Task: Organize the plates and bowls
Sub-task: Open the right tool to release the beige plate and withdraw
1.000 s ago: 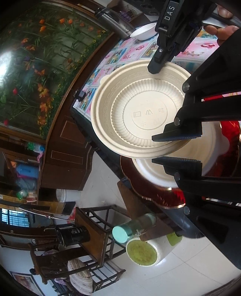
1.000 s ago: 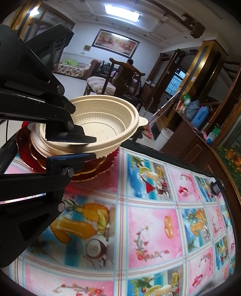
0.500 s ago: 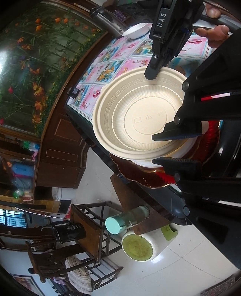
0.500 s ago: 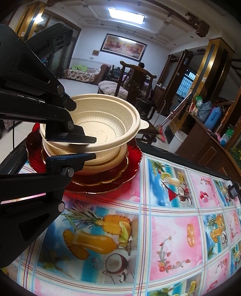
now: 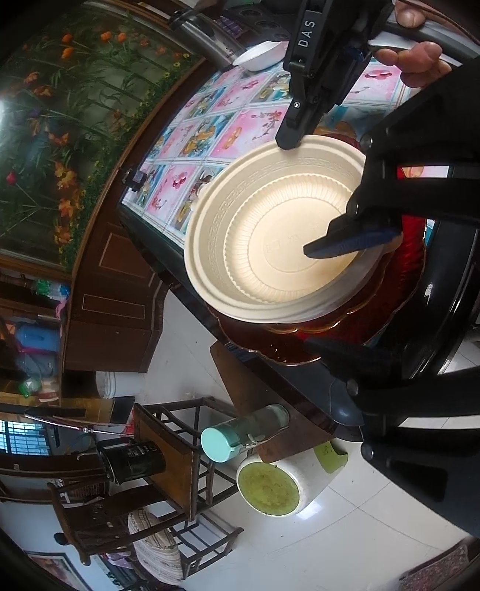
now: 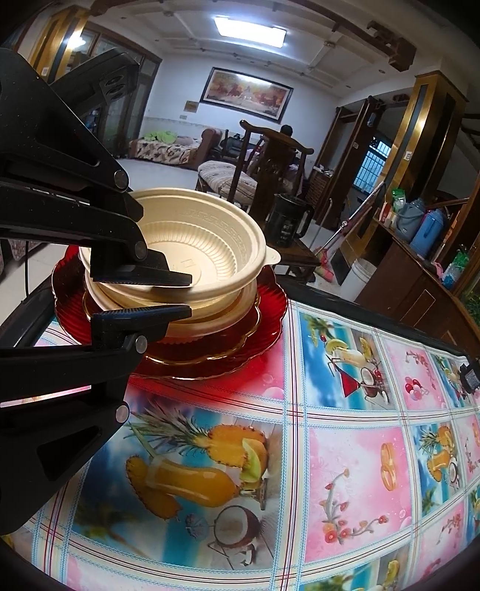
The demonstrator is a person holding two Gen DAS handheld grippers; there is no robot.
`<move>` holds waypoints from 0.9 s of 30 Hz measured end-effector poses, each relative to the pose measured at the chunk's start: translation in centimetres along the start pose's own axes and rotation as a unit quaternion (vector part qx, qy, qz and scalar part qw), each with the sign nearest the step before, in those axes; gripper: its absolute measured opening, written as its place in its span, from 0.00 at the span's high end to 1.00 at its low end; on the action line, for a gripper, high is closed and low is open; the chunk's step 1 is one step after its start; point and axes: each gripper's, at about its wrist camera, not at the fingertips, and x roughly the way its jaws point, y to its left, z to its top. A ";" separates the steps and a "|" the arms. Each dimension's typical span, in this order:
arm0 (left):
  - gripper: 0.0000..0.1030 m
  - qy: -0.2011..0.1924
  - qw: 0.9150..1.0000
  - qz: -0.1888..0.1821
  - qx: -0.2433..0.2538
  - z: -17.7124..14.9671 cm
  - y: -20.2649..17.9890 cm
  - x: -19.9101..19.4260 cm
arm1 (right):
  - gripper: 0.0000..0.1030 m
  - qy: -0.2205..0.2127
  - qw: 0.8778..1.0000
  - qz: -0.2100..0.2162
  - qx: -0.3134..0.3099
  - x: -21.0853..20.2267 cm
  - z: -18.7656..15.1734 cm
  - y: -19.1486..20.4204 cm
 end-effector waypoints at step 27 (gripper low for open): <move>0.33 -0.102 0.985 0.069 0.119 -0.4 -5.5 -5.2 | 0.85 -0.056 0.995 0.026 0.073 -5.6 1.5 -5.8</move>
